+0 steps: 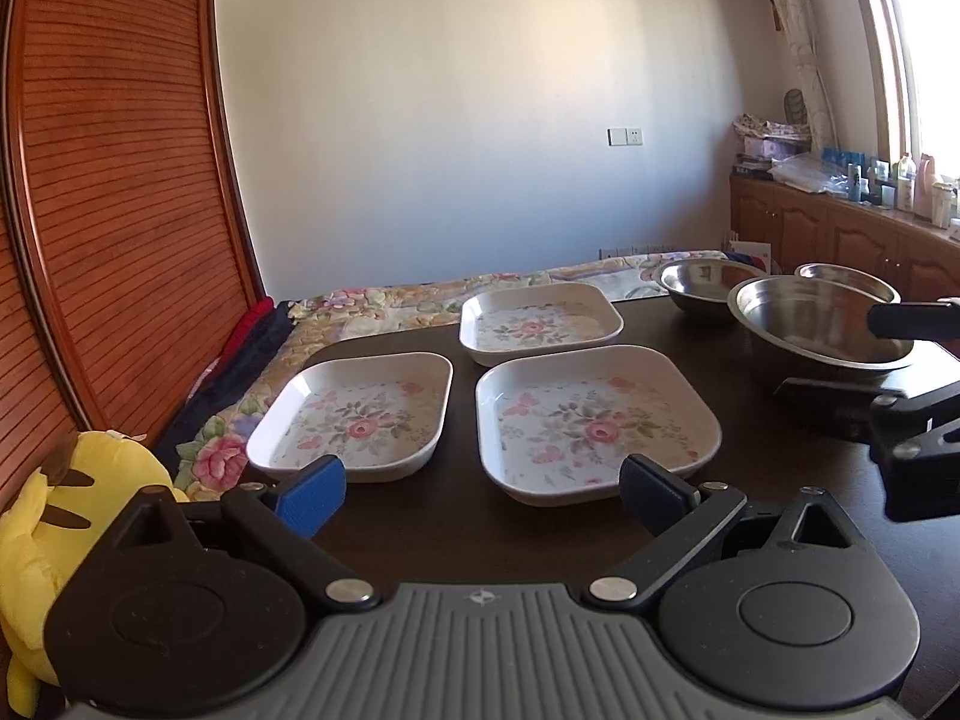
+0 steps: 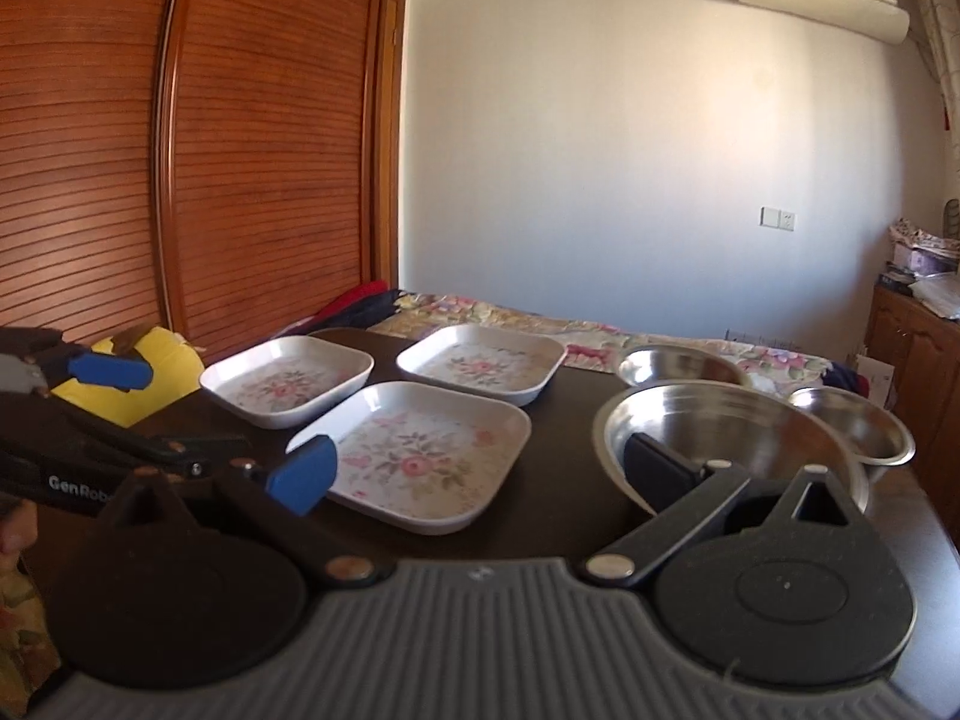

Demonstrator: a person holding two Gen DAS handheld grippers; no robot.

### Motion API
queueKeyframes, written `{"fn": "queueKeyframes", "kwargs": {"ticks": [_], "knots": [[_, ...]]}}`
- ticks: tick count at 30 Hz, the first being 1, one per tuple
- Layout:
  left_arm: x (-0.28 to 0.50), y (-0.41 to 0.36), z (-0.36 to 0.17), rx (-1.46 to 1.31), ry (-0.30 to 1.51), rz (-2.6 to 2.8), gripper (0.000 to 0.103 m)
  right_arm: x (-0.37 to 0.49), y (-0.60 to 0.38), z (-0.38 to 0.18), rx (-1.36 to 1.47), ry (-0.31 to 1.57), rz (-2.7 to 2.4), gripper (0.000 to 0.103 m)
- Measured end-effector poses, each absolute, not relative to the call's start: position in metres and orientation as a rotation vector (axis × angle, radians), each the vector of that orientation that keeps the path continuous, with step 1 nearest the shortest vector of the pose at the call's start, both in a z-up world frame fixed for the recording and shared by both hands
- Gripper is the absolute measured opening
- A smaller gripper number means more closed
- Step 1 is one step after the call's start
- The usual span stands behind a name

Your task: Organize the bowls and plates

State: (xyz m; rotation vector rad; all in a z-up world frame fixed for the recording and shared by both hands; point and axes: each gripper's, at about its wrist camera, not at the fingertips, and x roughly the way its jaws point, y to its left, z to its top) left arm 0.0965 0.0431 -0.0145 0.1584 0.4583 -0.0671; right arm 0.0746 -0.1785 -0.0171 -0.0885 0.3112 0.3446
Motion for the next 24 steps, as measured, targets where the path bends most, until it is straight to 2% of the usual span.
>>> {"fn": "queueKeyframes", "kwargs": {"ticks": [2,5,8,18,24], "knots": [[0.105,0.046,-0.016,0.157,0.473,-0.076,0.097,0.082,-0.174,-0.021,-0.094,0.338,0.354,0.091],[0.118,0.05,-0.019,0.165,0.488,-0.085,0.09,0.092,-0.171,-0.024,-0.08,0.378,0.37,0.09],[0.129,0.055,-0.021,0.152,0.505,-0.114,0.087,0.097,-0.166,-0.027,-0.096,0.395,0.385,0.088],[0.164,0.063,-0.026,0.107,0.542,-0.185,0.06,0.119,-0.158,-0.032,-0.098,0.476,0.393,0.068],[0.177,0.061,-0.031,0.107,0.555,-0.211,0.048,0.13,-0.156,-0.039,-0.097,0.505,0.382,0.065]]}}
